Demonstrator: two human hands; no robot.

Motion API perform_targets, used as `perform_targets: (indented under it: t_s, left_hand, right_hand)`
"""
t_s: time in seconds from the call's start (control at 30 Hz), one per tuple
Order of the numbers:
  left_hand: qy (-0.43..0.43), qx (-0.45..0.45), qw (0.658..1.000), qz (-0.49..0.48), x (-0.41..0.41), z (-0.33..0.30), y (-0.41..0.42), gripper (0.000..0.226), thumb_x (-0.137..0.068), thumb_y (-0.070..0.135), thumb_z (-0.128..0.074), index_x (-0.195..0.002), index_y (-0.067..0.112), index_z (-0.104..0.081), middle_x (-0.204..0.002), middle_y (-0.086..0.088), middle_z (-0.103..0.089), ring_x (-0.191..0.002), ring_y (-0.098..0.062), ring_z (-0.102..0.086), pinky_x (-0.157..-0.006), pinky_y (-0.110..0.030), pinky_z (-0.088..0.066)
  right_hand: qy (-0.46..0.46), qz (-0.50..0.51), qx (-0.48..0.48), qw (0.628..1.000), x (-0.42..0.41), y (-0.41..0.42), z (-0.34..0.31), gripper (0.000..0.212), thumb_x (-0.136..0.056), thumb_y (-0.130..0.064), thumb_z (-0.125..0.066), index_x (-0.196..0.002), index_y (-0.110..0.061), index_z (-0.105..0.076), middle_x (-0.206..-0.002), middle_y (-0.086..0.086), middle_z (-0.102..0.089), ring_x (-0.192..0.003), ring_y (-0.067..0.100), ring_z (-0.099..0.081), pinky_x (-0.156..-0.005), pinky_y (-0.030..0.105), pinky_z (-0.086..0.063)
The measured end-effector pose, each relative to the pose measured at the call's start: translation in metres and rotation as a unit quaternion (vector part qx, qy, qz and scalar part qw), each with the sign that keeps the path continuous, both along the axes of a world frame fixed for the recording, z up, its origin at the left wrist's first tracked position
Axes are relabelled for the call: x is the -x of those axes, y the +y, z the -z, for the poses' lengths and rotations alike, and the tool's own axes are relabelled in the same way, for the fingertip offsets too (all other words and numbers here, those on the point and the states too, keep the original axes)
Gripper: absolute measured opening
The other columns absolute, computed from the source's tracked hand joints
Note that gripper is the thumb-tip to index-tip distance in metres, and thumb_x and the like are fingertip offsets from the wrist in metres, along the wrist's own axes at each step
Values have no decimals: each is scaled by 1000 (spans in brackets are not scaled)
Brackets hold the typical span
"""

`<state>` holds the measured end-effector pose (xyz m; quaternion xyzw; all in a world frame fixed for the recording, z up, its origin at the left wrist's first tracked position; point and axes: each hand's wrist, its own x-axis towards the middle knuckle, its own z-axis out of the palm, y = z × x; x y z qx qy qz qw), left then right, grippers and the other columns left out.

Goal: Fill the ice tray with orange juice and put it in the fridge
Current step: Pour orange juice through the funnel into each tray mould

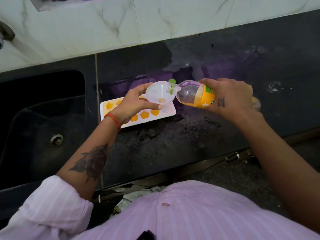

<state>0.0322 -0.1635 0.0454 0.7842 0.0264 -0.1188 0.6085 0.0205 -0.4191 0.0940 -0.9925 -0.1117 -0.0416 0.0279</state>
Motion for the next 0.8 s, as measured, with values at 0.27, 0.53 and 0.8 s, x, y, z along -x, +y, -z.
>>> perform_targets:
  t_s: [0.27,0.53,0.8]
  left_hand:
    - [4,-3,1000,5,-2,5,-7,65,-67,3,-80,-123,25,-54,-129,-1,-56,-117,-22,-52,-75,-19,-52]
    - [4,-8,1000,3,-1,4,-9,64,-67,3,-80,-121,26,-54,-125,3,-55,-115,-20,-51,-65,-12,-51]
    - [7,-4,1000,6,-2,4,-7,64,-67,4,-81,-120,28,-54,-126,3,-55,-118,-20,-50,-75,-19,-51]
  right_hand:
    - [-14,-1,22,1000,4,-2,-2,64,-79,-39,-72,-136,-34,-42,-111,7,-61,-99,31,-60,-77,38,-42]
    - [-21,-5,33,999,2,-2,-4,62,-80,-35,-71,-135,-33,-44,-112,8,-61,-98,33,-60,-75,39,-40]
    - [-25,-6,41,999,1,-1,-7,60,-81,-31,-70,-135,-32,-44,-111,9,-60,-97,33,-59,-74,38,-39]
